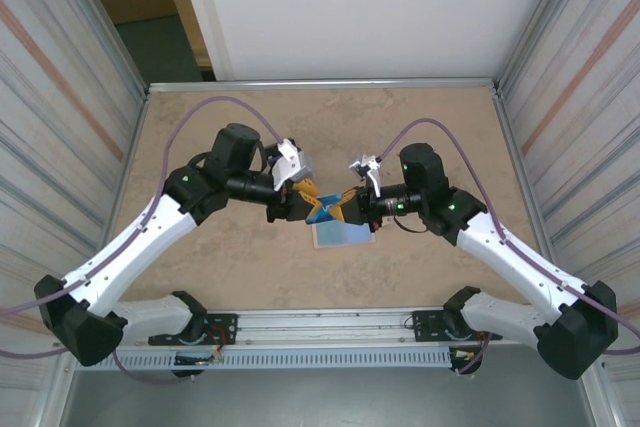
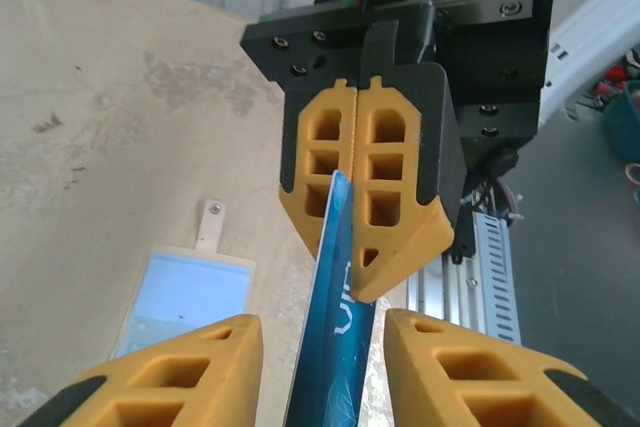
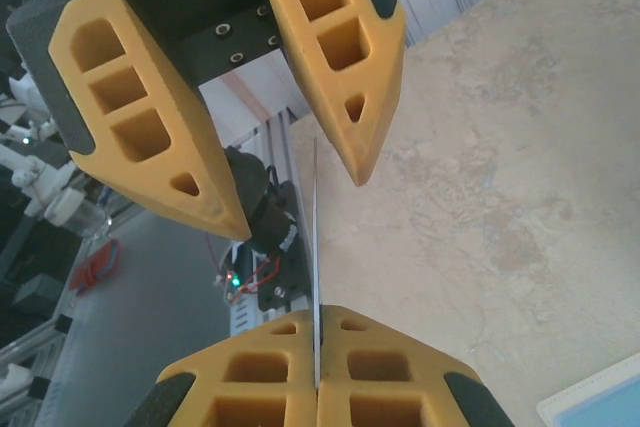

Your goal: Take the credit cards out of the card holder

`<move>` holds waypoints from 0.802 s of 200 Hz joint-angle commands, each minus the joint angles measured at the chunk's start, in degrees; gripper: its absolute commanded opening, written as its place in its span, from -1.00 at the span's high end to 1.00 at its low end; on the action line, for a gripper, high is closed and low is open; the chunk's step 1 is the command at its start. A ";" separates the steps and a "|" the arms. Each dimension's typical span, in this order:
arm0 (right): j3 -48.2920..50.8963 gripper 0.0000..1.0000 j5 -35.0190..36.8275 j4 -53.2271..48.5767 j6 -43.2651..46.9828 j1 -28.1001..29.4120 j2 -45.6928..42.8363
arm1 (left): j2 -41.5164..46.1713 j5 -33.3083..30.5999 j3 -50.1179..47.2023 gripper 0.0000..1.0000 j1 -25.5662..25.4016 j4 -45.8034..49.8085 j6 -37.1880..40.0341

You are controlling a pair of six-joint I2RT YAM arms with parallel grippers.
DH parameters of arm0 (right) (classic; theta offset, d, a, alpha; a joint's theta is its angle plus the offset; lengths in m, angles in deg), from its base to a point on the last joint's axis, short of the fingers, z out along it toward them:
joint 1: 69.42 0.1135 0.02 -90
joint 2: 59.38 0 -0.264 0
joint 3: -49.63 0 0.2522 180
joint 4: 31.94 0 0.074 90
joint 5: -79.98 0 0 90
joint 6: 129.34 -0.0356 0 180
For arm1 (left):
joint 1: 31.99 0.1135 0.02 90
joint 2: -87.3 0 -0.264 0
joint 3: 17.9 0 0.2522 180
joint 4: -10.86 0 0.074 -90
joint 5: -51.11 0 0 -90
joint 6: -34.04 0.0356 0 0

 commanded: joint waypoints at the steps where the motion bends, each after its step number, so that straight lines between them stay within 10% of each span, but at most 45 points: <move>1: -2.62 1.00 -2.23 -1.53 2.24 0.66 0.66 | -1.25 3.22 2.43 0.34 -0.28 4.12 3.53; 89: -3.06 0.93 -0.01 -1.89 2.46 0.84 1.54 | -3.72 2.85 2.44 1.00 -0.25 6.30 6.69; 160: -2.32 -0.17 21.09 -4.38 0.94 0.32 -0.27 | -1.47 -18.14 -3.66 1.00 4.08 -3.02 7.95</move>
